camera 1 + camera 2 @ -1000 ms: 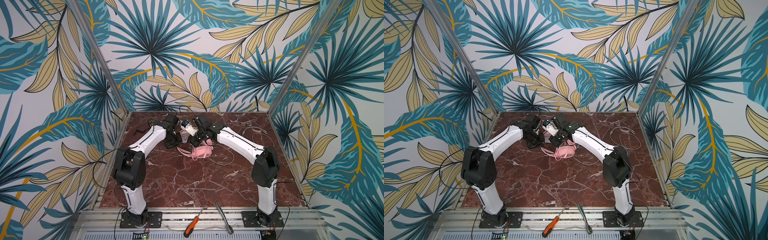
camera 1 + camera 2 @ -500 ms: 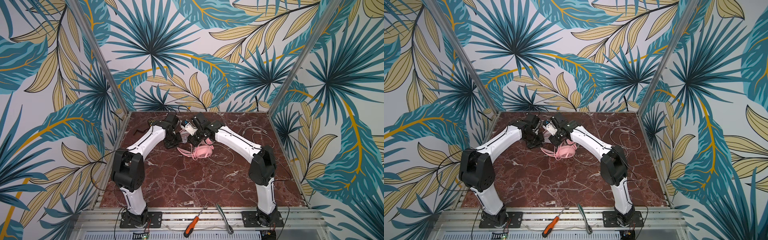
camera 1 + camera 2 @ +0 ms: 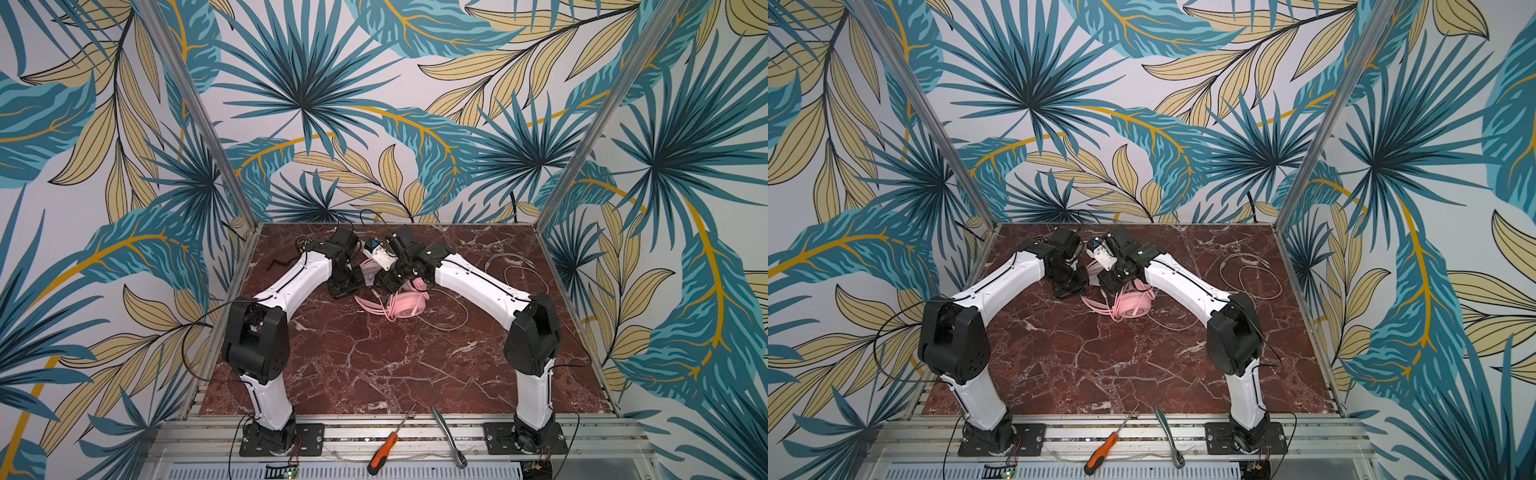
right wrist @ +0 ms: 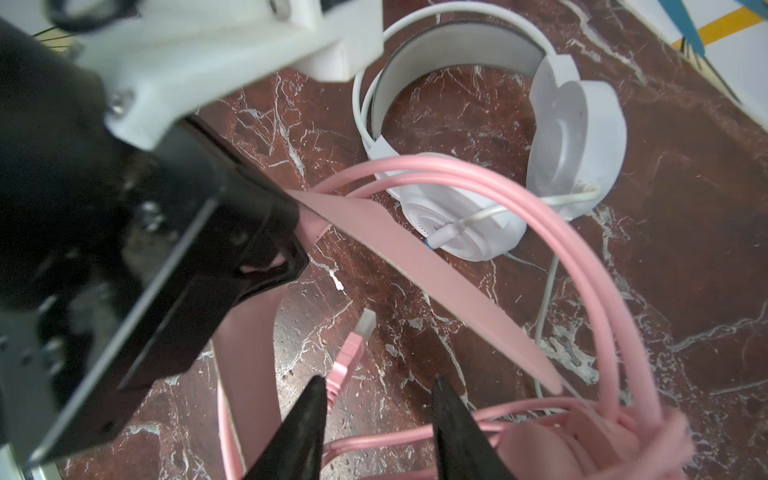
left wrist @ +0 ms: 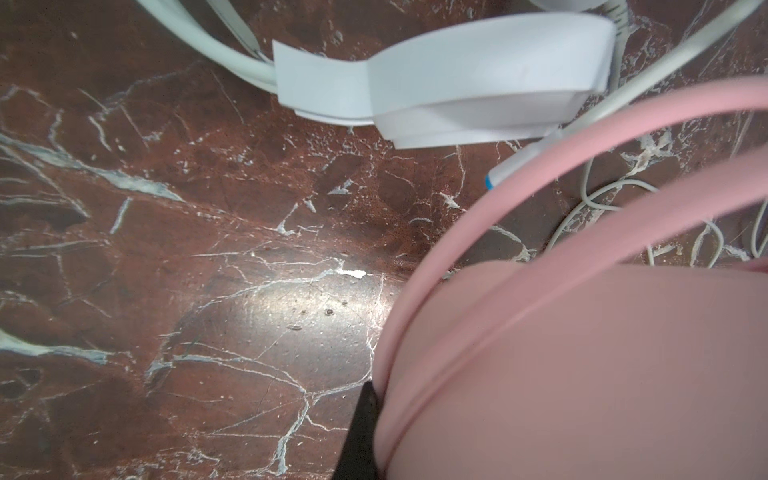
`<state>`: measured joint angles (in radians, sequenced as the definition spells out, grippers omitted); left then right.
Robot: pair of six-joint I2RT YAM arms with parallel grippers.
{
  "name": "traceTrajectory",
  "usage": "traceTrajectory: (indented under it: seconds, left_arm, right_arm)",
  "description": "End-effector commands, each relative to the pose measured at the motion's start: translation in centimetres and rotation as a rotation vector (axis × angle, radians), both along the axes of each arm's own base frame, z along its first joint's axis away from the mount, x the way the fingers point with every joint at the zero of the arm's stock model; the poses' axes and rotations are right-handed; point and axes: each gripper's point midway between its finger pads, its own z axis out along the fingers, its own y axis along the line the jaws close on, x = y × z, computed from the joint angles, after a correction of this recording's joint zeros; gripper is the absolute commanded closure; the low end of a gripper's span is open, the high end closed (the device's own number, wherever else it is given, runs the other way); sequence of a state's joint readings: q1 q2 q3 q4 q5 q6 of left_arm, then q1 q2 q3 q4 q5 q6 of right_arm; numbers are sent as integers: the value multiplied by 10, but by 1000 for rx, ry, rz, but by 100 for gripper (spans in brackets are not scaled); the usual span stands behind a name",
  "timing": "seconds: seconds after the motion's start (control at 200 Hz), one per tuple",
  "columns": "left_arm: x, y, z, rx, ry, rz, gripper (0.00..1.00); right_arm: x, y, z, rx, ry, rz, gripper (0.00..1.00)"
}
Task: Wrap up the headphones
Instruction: 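Tuck the USB plug into the cable loops and open the right gripper, then withdraw the right gripper while the left gripper lowers the pink headset onto the table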
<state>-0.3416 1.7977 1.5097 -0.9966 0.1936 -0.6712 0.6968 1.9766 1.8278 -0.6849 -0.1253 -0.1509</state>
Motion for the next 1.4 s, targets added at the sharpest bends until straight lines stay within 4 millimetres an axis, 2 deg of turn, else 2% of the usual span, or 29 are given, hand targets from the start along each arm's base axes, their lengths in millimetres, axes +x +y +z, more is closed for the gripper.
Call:
traceTrajectory:
  seconds: [0.0,0.145,0.165,0.19,0.21,0.24,0.255,0.346,0.531,0.846,1.147,1.392]
  left_arm:
    - [-1,-7,22,-50,-34,-12,100]
    - [0,-4,29,-40,-47,-7,100]
    - [1,-4,31,-40,-50,-8,100]
    - [0,-3,32,-40,-51,-8,100]
    - [1,-3,32,-39,-52,-9,100]
    - [1,-3,34,-39,-55,-11,100]
    - [1,-3,35,-39,-56,-10,100]
    - [-1,0,40,-33,-61,-10,100]
    - [-4,10,47,-23,-72,0,100]
    - [-14,46,55,2,-108,36,100]
    - [-43,94,35,97,-69,47,100]
    - [-73,133,7,156,5,78,100]
  right_arm:
    - [1,-6,29,60,-70,-30,50]
    - [2,-18,55,119,-152,-59,31]
    - [1,-20,57,124,-163,-64,24]
    - [1,-23,60,131,-176,-69,21]
    - [1,-26,64,139,-189,-75,12]
    - [0,-29,68,149,-207,-80,2]
    - [-1,-31,71,155,-217,-82,1]
    - [-5,-43,86,188,-295,-101,0]
    - [-22,-64,97,238,-401,-103,0]
    - [-55,-92,63,273,-392,-143,0]
    - [-69,-102,48,409,-378,-222,0]
    - [-73,-102,32,394,-368,-207,0]
